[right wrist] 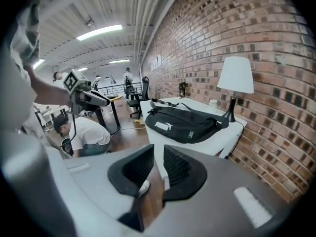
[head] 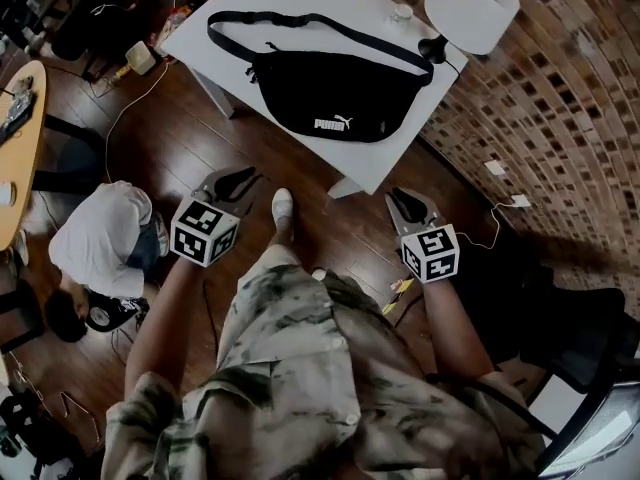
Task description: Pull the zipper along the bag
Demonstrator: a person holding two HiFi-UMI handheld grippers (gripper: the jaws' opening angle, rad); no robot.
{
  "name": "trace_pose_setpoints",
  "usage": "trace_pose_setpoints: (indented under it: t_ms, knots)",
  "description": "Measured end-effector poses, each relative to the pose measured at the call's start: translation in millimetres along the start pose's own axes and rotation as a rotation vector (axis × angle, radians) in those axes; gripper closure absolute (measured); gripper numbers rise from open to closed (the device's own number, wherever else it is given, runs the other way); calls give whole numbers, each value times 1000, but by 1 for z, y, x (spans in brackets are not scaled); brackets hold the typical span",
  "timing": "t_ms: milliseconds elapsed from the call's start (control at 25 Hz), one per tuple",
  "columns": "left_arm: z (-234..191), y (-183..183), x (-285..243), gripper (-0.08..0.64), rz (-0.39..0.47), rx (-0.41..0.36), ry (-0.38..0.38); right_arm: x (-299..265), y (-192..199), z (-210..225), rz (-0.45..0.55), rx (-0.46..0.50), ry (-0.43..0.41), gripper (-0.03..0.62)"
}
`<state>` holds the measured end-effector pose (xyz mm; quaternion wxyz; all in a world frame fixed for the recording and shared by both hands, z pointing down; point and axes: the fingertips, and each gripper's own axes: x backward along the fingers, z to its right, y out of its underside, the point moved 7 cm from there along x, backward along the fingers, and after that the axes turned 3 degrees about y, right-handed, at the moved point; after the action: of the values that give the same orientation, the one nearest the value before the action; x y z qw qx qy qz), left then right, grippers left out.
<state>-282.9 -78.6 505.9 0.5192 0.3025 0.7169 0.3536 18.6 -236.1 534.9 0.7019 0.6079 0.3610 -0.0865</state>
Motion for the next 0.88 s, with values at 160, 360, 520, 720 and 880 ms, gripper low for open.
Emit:
trace_pose_setpoints:
  t_ms: [160,360,520,720,880]
  knots:
    - [94,20,52,488,36,60,23,69,31,-40,43,4,-42,523]
    - [173,34,103,489,46,48,78,138,47,-94,93,17,-93,514]
    - [220,46,134,491,77,34,148,183,56,-134,130,18,-90,506]
    - [253,57,190,491,137,-25,220,232,57,-199,226,20,-49,506]
    - [263,81,238,491,159,-50,264,264,58,-265,269,9,-10,505]
